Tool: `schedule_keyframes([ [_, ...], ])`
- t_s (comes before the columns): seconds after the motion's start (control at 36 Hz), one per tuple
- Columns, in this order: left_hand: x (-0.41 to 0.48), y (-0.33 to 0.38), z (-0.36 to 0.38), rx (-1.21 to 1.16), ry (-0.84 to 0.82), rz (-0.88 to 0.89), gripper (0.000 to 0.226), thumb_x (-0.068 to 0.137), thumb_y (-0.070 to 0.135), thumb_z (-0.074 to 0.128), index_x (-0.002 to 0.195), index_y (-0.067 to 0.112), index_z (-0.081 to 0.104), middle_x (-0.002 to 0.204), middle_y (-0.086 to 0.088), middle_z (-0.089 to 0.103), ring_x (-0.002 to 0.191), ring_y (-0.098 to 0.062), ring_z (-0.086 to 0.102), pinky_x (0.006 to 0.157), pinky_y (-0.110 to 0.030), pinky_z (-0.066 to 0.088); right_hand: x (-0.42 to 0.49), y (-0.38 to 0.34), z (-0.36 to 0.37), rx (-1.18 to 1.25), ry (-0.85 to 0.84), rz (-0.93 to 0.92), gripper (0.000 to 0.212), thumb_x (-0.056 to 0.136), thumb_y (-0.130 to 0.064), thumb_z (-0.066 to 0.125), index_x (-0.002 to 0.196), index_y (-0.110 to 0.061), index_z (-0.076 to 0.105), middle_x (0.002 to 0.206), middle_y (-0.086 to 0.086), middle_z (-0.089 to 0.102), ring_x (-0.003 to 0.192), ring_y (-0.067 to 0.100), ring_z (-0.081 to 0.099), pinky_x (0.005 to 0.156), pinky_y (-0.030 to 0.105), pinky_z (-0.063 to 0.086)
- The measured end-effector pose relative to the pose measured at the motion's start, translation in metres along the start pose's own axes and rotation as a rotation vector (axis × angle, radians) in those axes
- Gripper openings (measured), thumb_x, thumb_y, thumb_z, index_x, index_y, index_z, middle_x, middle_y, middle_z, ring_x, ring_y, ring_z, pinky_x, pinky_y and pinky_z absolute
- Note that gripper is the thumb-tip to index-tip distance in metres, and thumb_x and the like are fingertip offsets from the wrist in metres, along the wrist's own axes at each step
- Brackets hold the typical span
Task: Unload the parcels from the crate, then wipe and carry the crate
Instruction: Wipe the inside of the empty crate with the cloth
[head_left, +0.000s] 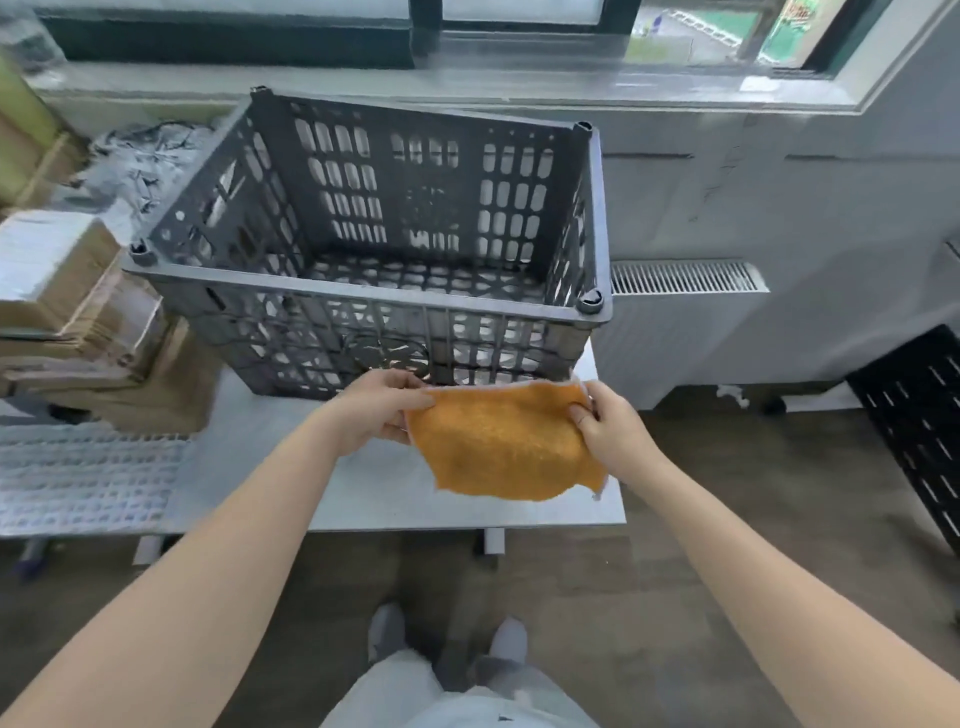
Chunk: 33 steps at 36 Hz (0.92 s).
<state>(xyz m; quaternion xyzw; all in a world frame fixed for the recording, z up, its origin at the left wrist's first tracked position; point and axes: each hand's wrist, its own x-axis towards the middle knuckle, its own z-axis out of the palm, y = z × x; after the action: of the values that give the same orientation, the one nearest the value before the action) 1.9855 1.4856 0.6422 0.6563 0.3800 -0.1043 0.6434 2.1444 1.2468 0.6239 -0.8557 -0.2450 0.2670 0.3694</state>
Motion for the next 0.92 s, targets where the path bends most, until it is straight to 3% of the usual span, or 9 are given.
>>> schedule_keyframes([
  [0.08,0.017,-0.012,0.020,-0.040,0.149,-0.041,0.009,0.092,0.013,0.066,0.099,0.012,0.061,0.085,-0.008,0.064,0.070,-0.019,0.062,0.055,-0.028,0.053,0.008,0.018,0.013,0.007,-0.027,0.157,0.014,0.099,-0.019,0.050,0.105,-0.008,0.057,0.098,0.013,0.063,0.092,0.029,0.059,0.071,0.036,0.045],
  [0.17,0.035,-0.022,0.041,0.053,0.224,-0.024,0.005,0.092,0.009,0.062,0.092,0.014,0.060,0.082,-0.008,0.062,0.068,-0.020,0.059,0.064,-0.035,0.057,0.017,0.033,0.023,-0.040,-0.047,0.265,0.015,0.098,-0.017,0.051,0.108,-0.007,0.056,0.096,0.006,0.061,0.086,0.023,0.056,0.065,0.030,0.041],
  [0.22,0.047,-0.027,0.053,0.091,0.251,0.008,0.015,0.090,0.004,0.059,0.103,0.010,0.060,0.088,-0.009,0.060,0.068,-0.021,0.058,0.072,-0.042,0.058,0.023,0.041,0.026,-0.083,-0.026,0.306,0.013,0.098,-0.016,0.049,0.105,-0.005,0.054,0.090,0.005,0.057,0.081,0.021,0.052,0.059,0.028,0.037],
  [0.33,0.060,-0.036,0.071,0.358,0.247,0.072,0.043,0.089,0.008,0.061,0.130,0.015,0.051,0.122,-0.007,0.055,0.103,-0.024,0.059,0.087,-0.038,0.052,0.031,0.051,0.028,-0.189,0.018,0.347,0.007,0.099,-0.015,0.045,0.096,-0.009,0.044,0.086,0.005,0.052,0.083,0.027,0.052,0.058,0.033,0.037],
  [0.39,0.062,-0.044,0.078,0.613,0.237,0.154,0.050,0.090,0.013,0.061,0.137,0.015,0.046,0.137,-0.007,0.043,0.125,-0.027,0.047,0.098,-0.039,0.045,0.033,0.054,0.031,-0.258,0.058,0.332,0.013,0.099,-0.017,0.046,0.108,-0.007,0.045,0.103,0.011,0.055,0.093,0.031,0.055,0.069,0.036,0.042],
  [0.47,0.062,-0.053,0.089,0.864,0.201,0.241,0.047,0.094,0.014,0.056,0.140,0.015,0.044,0.142,-0.005,0.035,0.130,-0.028,0.038,0.100,-0.040,0.043,0.031,0.054,0.041,-0.576,0.131,0.301,0.032,0.098,-0.020,0.050,0.128,-0.012,0.043,0.124,0.010,0.047,0.111,0.031,0.048,0.082,0.041,0.043],
  [0.53,0.064,-0.058,0.093,0.930,0.106,0.242,0.050,0.095,0.012,0.052,0.144,0.016,0.040,0.150,-0.004,0.029,0.136,-0.027,0.033,0.104,-0.040,0.041,0.027,0.055,0.048,-0.825,0.114,0.184,0.033,0.096,-0.017,0.048,0.129,-0.016,0.045,0.126,0.006,0.046,0.112,0.028,0.045,0.081,0.038,0.042],
  [0.67,0.069,-0.064,0.097,1.052,-0.044,0.208,0.063,0.097,0.011,0.046,0.154,0.015,0.021,0.164,-0.005,0.004,0.151,-0.025,0.004,0.118,-0.040,0.026,0.022,0.060,0.062,-0.790,-0.223,-0.066,0.051,0.098,-0.015,0.044,0.148,-0.023,0.036,0.153,0.005,0.030,0.131,0.031,0.037,0.101,0.045,0.040],
  [0.92,0.086,-0.071,0.100,1.182,-0.124,0.129,0.075,0.098,0.013,0.045,0.157,0.021,-0.001,0.165,-0.003,-0.010,0.151,-0.025,-0.009,0.122,-0.044,0.016,0.044,0.075,0.056,-0.864,-0.346,-0.059,0.062,0.102,-0.019,0.038,0.156,-0.034,0.010,0.159,0.001,0.019,0.142,0.029,0.024,0.105,0.051,0.042],
])
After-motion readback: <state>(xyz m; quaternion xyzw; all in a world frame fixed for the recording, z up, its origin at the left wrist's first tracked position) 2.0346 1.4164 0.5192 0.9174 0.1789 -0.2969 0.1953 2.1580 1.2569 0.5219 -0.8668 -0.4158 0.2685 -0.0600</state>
